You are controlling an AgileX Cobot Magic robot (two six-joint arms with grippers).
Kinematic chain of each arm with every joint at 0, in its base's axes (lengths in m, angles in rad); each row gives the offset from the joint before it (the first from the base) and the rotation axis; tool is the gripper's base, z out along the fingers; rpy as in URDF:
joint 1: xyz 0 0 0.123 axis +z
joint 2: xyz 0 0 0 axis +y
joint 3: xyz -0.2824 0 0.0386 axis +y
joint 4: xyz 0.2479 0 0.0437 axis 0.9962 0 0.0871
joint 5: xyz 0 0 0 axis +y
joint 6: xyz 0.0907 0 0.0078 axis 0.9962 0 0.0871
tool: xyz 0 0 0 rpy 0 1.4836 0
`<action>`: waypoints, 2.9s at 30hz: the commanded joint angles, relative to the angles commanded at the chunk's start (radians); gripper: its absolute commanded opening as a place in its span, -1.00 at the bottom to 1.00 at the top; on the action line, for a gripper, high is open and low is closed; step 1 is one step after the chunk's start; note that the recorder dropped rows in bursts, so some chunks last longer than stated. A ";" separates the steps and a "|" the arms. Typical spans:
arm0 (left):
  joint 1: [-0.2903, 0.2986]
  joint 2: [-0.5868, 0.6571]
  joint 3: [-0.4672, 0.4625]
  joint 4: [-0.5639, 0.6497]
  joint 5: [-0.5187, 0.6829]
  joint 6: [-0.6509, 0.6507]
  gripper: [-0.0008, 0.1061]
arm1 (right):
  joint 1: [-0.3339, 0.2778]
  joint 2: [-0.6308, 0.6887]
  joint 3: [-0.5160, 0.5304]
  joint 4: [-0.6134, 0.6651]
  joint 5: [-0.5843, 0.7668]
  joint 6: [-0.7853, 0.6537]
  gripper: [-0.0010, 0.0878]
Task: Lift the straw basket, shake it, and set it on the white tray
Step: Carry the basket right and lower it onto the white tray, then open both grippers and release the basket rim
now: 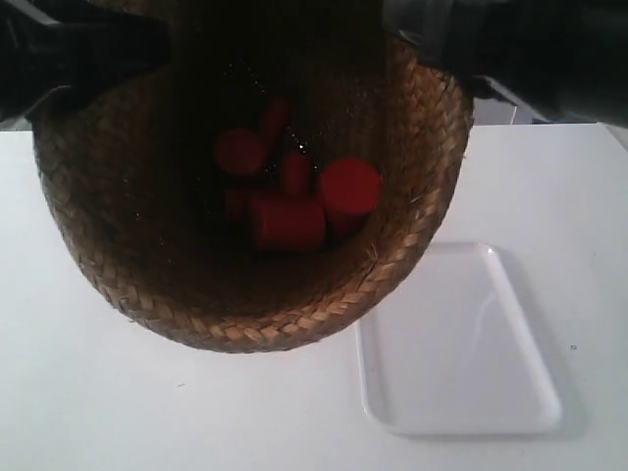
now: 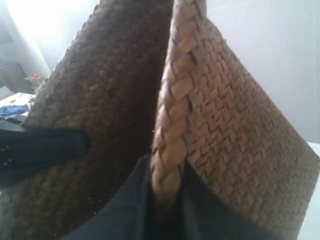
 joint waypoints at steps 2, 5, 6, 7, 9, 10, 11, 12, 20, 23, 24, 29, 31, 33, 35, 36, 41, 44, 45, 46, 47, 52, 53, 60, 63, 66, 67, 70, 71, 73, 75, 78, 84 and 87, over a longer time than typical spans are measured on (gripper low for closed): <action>0.023 0.019 -0.021 -0.029 0.049 0.000 -0.99 | -0.022 0.029 -0.015 -0.016 0.070 0.062 -0.98; 0.078 0.046 -0.065 -0.032 0.128 -0.044 -0.99 | -0.074 0.092 -0.050 -0.127 0.194 0.149 -0.98; 0.096 0.054 -0.079 -0.030 0.158 -0.044 -0.99 | -0.094 0.109 -0.066 -0.180 0.236 0.195 -0.98; 0.126 0.066 -0.102 -0.025 0.194 -0.044 -0.99 | -0.115 0.134 -0.092 -0.279 0.274 0.255 -0.98; 0.174 0.089 -0.137 -0.025 0.279 -0.052 -0.99 | -0.154 0.163 -0.142 -0.427 0.369 0.373 -0.98; 0.203 0.104 -0.157 -0.019 0.327 -0.060 -0.99 | -0.170 0.177 -0.177 -0.501 0.430 0.418 -0.98; 0.224 0.119 -0.177 -0.008 0.367 -0.068 -0.99 | -0.181 0.187 -0.213 -0.549 0.483 0.446 -0.98; 0.269 0.153 -0.217 0.046 0.471 -0.106 -0.99 | -0.201 0.200 -0.284 -0.627 0.604 0.461 -0.98; 0.283 0.305 -0.471 0.173 0.848 -0.126 -0.99 | -0.301 0.202 -0.476 -0.680 0.994 0.435 -0.98; 0.219 0.383 -0.572 0.244 0.920 -0.198 -0.99 | -0.335 0.204 -0.498 -0.697 1.033 0.434 -0.98; 0.196 0.409 -0.588 0.256 0.923 -0.221 -0.99 | -0.343 0.210 -0.500 -0.695 1.031 0.434 -0.98; 0.069 0.549 -0.655 0.279 0.877 -0.283 -0.99 | -0.421 0.310 -0.502 -0.691 1.075 0.379 -0.98; 0.040 0.584 -0.669 0.282 0.858 -0.308 -0.99 | -0.461 0.337 -0.503 -0.691 1.075 0.358 -0.98; 0.018 0.609 -0.676 0.282 0.828 -0.339 -0.99 | -0.504 0.353 -0.514 -0.691 1.075 0.319 -0.98; -0.003 0.620 -0.676 0.284 0.768 -0.364 -0.99 | -0.552 0.366 -0.533 -0.691 1.075 0.287 -0.98; -0.012 0.621 -0.676 0.284 0.740 -0.369 -0.99 | -0.575 0.370 -0.538 -0.691 1.075 0.280 -0.98; -0.051 0.651 -0.676 0.289 0.671 -0.428 -0.99 | -0.655 0.394 -0.547 -0.680 1.071 0.222 -0.98; -0.059 0.682 -0.676 0.286 0.677 -0.454 -0.99 | -0.668 0.419 -0.547 -0.650 1.069 0.182 -0.98; -0.059 0.690 -0.676 0.280 0.666 -0.466 -0.99 | -0.668 0.425 -0.547 -0.650 1.067 0.180 -0.98; -0.064 0.698 -0.676 0.266 0.653 -0.469 -0.99 | -0.668 0.436 -0.547 -0.646 1.062 0.180 -0.98; -0.070 0.705 -0.676 0.261 0.641 -0.469 -0.99 | -0.668 0.445 -0.547 -0.630 1.055 0.180 -0.98; -0.120 0.734 -0.681 0.272 0.617 -0.469 -0.99 | -0.668 0.480 -0.547 -0.610 1.040 0.128 -0.98; -0.128 0.739 -0.683 0.276 0.615 -0.469 -0.99 | -0.668 0.487 -0.547 -0.610 1.040 0.122 -0.98; -0.132 0.775 -0.683 0.254 0.601 -0.485 -0.99 | -0.668 0.498 -0.547 -0.650 1.025 0.107 -0.98; -0.132 0.778 -0.683 0.256 0.601 -0.486 -0.99 | -0.668 0.500 -0.547 -0.657 1.025 0.107 -0.98; -0.132 0.778 -0.683 0.277 0.599 -0.486 -0.99 | -0.668 0.505 -0.547 -0.655 1.025 0.095 -0.98; -0.132 0.778 -0.683 0.282 0.599 -0.486 -0.99 | -0.668 0.507 -0.547 -0.655 1.025 0.095 -0.98; -0.132 0.780 -0.683 0.305 0.594 -0.496 -0.99 | -0.668 0.525 -0.547 -0.641 1.025 0.094 -0.98; -0.132 0.780 -0.683 0.305 0.594 -0.496 -0.99 | -0.668 0.530 -0.547 -0.627 1.025 0.093 -0.95; -0.132 0.783 -0.683 0.305 0.585 -0.496 -0.99 | -0.668 0.537 -0.547 -0.625 1.025 0.093 -0.88; -0.132 0.789 -0.683 0.305 0.578 -0.492 -0.99 | -0.668 0.540 -0.547 -0.629 1.016 0.093 -0.72; -0.132 0.802 -0.683 0.305 0.570 -0.492 -0.99 | -0.668 0.540 -0.547 -0.631 1.008 0.093 -0.41; -0.132 0.812 -0.683 0.294 0.568 -0.489 -0.59 | -0.668 0.540 -0.547 -0.631 0.994 0.093 0.28; -0.132 0.812 -0.683 0.294 0.559 -0.488 -0.17 | -0.668 0.540 -0.547 -0.631 0.983 0.093 0.41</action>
